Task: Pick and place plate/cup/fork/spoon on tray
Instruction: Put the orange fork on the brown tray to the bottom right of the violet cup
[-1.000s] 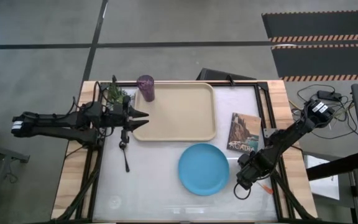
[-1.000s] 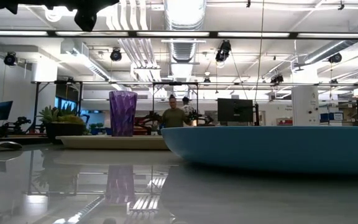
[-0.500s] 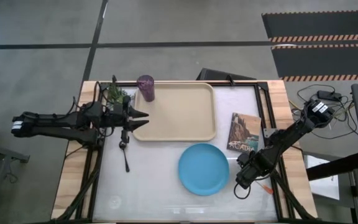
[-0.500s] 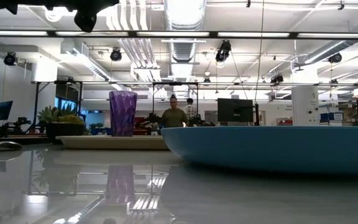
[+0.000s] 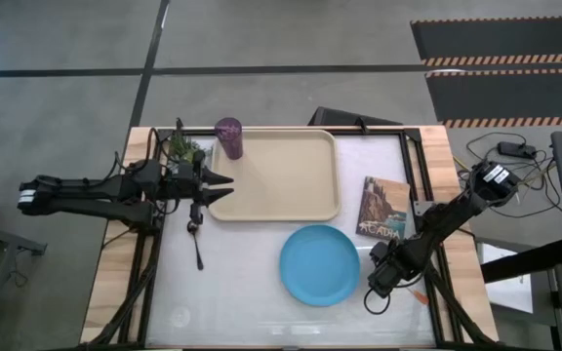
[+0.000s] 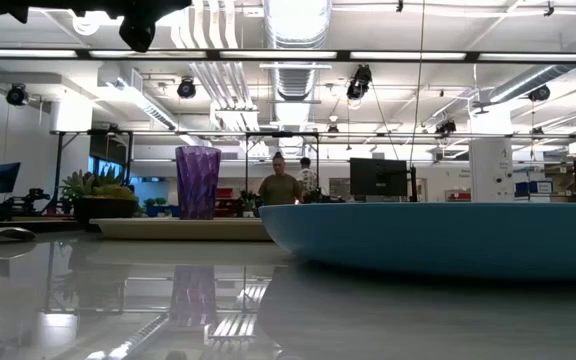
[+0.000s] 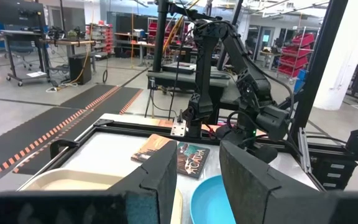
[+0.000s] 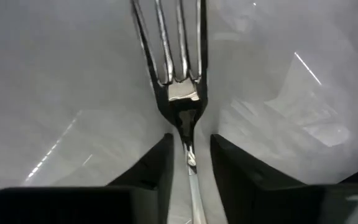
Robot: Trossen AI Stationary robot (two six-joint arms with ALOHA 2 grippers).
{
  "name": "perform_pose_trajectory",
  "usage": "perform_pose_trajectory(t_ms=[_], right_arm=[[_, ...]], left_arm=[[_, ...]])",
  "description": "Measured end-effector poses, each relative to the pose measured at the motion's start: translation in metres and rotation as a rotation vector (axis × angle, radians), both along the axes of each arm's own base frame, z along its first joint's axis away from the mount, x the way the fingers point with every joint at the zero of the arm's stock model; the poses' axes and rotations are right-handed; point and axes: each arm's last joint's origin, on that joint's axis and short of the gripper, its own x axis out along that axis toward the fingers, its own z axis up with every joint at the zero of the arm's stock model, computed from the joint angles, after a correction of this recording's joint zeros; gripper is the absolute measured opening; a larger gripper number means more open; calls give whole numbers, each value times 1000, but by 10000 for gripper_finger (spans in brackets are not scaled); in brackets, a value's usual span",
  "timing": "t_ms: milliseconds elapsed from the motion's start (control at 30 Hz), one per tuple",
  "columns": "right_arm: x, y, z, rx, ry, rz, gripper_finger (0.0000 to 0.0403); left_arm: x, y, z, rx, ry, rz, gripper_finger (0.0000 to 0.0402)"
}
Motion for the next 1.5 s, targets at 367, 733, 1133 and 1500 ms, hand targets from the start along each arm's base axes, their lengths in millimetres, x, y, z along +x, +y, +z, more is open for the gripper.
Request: perform_pose_trajectory(t_ms=[367, 733, 1133, 1500], right_arm=[[-3, -2, 10, 17, -15, -19, 11], [-9, -9, 56, 126, -134, -248, 11], [35, -34, 109, 28, -443, -559, 12], [119, -114, 152, -37, -513, -657, 12]], left_arm=[[0, 0, 0, 0, 0, 0, 103], [0, 0, 0, 2, -1, 6, 103], [-1, 0, -2, 52, 28, 2, 103], [-33, -2, 4, 124, 7, 4, 103]])
